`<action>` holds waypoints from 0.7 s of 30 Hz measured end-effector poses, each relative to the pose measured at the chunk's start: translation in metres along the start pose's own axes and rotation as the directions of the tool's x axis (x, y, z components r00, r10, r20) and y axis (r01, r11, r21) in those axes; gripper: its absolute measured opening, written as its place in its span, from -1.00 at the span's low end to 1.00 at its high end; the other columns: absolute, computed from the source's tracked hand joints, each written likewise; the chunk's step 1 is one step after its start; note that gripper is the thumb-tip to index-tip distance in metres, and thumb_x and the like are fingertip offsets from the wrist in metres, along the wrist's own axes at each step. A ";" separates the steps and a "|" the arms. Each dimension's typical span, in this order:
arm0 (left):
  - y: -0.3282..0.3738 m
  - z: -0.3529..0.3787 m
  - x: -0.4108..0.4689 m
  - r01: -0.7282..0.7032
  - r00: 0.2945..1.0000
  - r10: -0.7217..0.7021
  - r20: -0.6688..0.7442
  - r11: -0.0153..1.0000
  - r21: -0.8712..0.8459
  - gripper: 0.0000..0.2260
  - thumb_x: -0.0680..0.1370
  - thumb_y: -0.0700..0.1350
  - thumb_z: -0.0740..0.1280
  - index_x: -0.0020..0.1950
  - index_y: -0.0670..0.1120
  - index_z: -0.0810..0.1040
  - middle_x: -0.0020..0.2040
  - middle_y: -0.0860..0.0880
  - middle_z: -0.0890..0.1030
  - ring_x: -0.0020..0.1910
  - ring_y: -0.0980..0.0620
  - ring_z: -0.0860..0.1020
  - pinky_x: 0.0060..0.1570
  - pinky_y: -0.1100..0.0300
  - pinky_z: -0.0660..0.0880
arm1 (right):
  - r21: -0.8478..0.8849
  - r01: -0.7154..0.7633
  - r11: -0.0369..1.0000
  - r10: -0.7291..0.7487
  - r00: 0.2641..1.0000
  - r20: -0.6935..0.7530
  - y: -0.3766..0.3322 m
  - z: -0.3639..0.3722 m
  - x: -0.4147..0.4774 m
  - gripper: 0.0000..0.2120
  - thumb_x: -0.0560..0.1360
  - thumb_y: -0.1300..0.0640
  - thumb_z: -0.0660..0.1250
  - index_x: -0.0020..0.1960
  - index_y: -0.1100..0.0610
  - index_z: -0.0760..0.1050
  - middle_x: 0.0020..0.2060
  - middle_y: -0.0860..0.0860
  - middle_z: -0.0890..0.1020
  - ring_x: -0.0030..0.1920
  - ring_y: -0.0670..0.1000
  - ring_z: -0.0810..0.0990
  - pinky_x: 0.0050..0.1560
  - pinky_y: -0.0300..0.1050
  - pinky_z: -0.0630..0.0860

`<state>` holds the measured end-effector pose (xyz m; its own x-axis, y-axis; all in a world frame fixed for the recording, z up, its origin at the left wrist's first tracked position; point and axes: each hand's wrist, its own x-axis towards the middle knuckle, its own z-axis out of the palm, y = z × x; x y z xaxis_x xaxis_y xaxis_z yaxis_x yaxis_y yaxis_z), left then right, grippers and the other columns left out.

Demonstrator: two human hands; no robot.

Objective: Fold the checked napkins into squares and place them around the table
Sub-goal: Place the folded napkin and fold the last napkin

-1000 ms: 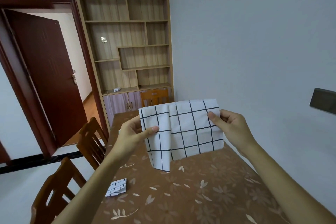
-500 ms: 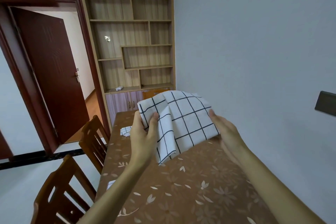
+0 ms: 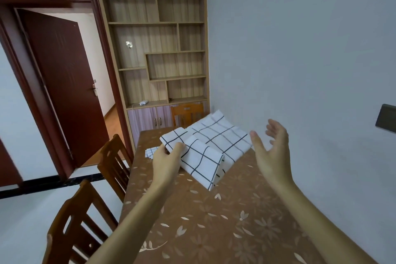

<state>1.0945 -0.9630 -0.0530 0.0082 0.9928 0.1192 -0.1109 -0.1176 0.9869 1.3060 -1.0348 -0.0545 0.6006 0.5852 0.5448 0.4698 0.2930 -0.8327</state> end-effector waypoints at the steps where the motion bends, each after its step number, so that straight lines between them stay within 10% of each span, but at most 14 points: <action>1: 0.000 0.000 0.002 0.041 0.999 -0.041 -0.013 0.999 0.000 -0.83 0.54 -0.14 0.36 0.10 -0.14 0.60 0.03 -0.18 0.71 0.00 -0.18 0.70 0.00 -0.21 0.65 | -0.038 0.165 0.986 -0.163 0.986 0.041 -0.004 -0.001 -0.008 -0.56 0.55 -0.02 0.40 0.37 0.03 0.38 0.32 -0.01 0.46 0.34 -0.05 0.45 0.17 -0.54 0.33; 7: 0.007 0.008 0.004 0.244 0.970 -0.239 0.053 0.962 -0.120 -0.91 0.59 -0.25 0.28 -0.06 -0.23 0.54 -0.42 -0.06 0.61 -0.46 0.05 0.61 -0.44 0.21 0.57 | -0.171 0.738 0.653 -0.504 0.592 0.629 -0.023 0.009 -0.043 -0.24 0.34 -0.32 0.47 0.44 -0.07 0.38 0.45 -0.17 0.37 0.46 -0.21 0.24 0.48 -0.36 0.01; 13: 0.014 0.004 -0.003 0.302 0.944 -0.275 0.181 0.943 -0.143 -0.86 0.63 -0.19 0.28 -0.04 -0.26 0.54 -0.32 -0.16 0.70 -0.34 -0.04 0.71 -0.29 0.13 0.68 | -0.240 0.627 0.741 -0.464 0.737 0.491 -0.007 0.021 -0.027 -0.76 0.49 0.25 0.42 0.13 0.05 0.65 0.06 -0.08 0.68 0.04 -0.16 0.58 0.13 -0.29 0.45; 21: 0.016 0.004 -0.020 0.038 0.914 -0.078 0.399 0.994 0.105 -0.54 0.58 0.28 0.19 0.26 -0.01 0.58 0.16 -0.04 0.69 0.11 0.02 0.69 0.10 0.04 0.62 | -0.170 0.403 0.899 -0.336 0.885 0.322 -0.019 0.018 -0.025 -0.78 0.54 0.22 0.42 0.18 0.11 0.66 -0.13 -0.12 0.68 -0.25 -0.33 0.55 -0.25 -0.52 0.43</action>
<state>1.0962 -0.9846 -0.0391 0.4129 0.9076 0.0759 -0.0053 -0.0809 0.9967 1.2702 -1.0413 -0.0541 0.1656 0.6630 0.7301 0.7745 0.3708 -0.5125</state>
